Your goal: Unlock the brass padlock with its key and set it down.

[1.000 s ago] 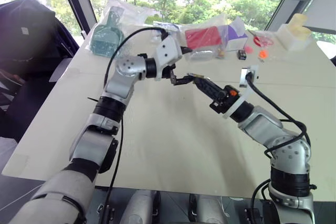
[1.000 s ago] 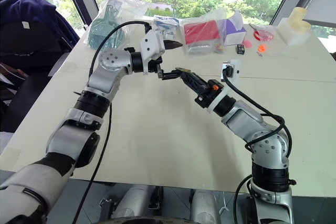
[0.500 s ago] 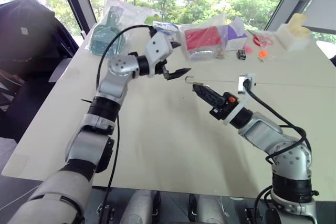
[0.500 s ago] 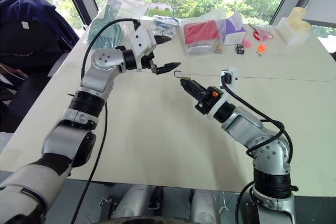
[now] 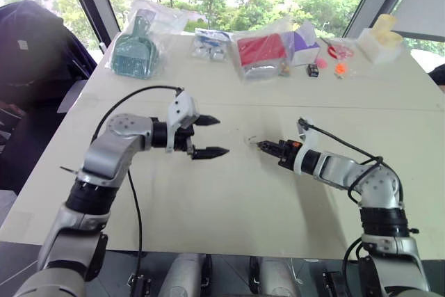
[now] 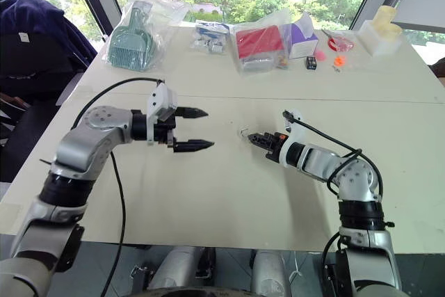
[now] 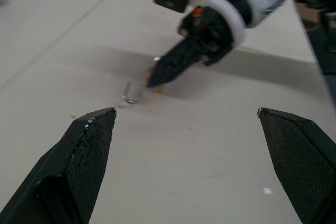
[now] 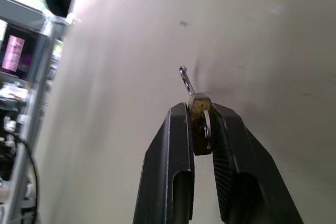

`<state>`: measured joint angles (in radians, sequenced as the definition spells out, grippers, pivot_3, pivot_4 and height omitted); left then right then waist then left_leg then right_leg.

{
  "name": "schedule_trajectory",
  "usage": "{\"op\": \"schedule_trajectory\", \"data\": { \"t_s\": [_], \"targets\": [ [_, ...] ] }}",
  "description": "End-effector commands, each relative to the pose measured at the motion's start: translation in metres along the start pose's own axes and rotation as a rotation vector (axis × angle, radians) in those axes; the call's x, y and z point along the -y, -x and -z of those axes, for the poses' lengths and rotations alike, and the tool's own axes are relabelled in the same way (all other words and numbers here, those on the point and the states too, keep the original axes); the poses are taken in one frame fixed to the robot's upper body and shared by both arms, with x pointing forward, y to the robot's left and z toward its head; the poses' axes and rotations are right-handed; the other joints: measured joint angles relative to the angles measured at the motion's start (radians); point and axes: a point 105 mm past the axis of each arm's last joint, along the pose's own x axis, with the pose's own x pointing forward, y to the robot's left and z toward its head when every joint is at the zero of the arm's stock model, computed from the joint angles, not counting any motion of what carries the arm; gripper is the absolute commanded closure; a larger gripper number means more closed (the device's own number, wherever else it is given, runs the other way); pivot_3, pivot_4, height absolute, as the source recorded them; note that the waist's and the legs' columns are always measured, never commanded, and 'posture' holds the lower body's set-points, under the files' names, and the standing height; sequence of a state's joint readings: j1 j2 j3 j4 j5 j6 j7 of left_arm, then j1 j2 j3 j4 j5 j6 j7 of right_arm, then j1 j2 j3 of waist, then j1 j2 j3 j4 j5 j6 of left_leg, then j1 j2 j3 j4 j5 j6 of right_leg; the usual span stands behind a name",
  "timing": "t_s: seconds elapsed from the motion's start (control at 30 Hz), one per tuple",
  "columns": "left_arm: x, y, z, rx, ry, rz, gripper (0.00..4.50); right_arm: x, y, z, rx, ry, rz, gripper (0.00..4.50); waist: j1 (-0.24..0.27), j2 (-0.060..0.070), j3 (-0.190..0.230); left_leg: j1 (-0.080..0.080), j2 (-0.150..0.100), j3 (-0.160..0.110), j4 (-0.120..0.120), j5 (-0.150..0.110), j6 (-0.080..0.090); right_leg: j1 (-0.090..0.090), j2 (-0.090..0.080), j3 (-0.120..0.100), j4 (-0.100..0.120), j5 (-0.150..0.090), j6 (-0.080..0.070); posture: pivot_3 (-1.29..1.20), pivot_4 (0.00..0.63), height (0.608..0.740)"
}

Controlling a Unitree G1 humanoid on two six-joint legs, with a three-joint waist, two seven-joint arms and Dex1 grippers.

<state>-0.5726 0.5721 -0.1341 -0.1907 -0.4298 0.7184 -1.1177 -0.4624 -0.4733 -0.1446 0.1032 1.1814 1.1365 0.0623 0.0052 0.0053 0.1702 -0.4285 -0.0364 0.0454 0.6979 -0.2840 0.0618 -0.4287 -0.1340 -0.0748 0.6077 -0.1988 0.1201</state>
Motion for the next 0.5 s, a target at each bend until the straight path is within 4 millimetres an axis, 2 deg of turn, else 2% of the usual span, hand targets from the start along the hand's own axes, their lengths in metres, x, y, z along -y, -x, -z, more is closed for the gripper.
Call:
{"op": "schedule_trajectory", "data": {
  "t_s": [0.03,0.13,0.17,0.23,0.37,0.5],
  "targets": [
    [0.007,0.005,-0.010,0.020,0.005,0.010,0.00,0.001,0.003,-0.006,-0.031,0.069,0.025,2.71,0.002,0.000,0.000,0.000,0.000,0.000,0.000,0.000,0.000,0.000,0.000,0.000,0.000,0.000,0.000,0.00,0.150,0.737],
    [0.003,0.006,-0.008,0.021,0.020,-0.019,0.00,0.013,0.009,-0.005,-0.075,0.175,0.097,1.38,0.008,0.000,0.000,0.001,0.000,0.000,0.000,0.000,0.000,0.001,0.000,0.000,0.000,0.000,0.000,0.00,0.150,0.737],
    [0.000,0.007,-0.008,0.023,0.025,-0.033,0.00,0.016,0.014,-0.006,-0.079,0.220,0.120,0.67,0.009,0.000,0.000,0.001,0.000,0.000,0.000,0.000,0.000,0.002,0.000,0.000,0.000,0.000,0.000,0.00,0.150,0.737],
    [-0.006,0.009,-0.007,0.028,0.031,-0.067,0.00,0.024,0.030,-0.015,-0.075,0.340,0.188,0.04,0.014,0.000,0.000,0.001,-0.001,0.000,0.001,0.000,0.000,0.003,0.000,0.000,-0.001,0.000,0.000,0.00,0.150,0.737],
    [-0.014,0.014,-0.001,0.033,0.063,-0.112,0.00,0.024,0.076,-0.035,-0.040,0.543,0.260,0.04,0.037,0.000,0.000,0.001,-0.002,0.000,0.001,0.000,0.001,0.004,0.000,0.000,-0.008,0.000,0.000,0.00,0.150,0.737],
    [-0.012,0.013,0.007,0.049,0.129,-0.124,0.00,0.014,0.110,-0.039,0.031,0.674,0.242,0.04,0.034,0.000,0.000,-0.001,-0.001,0.002,0.000,-0.001,0.002,0.004,0.000,0.000,-0.011,0.001,0.003,0.00,0.150,0.737]
  ]
}}
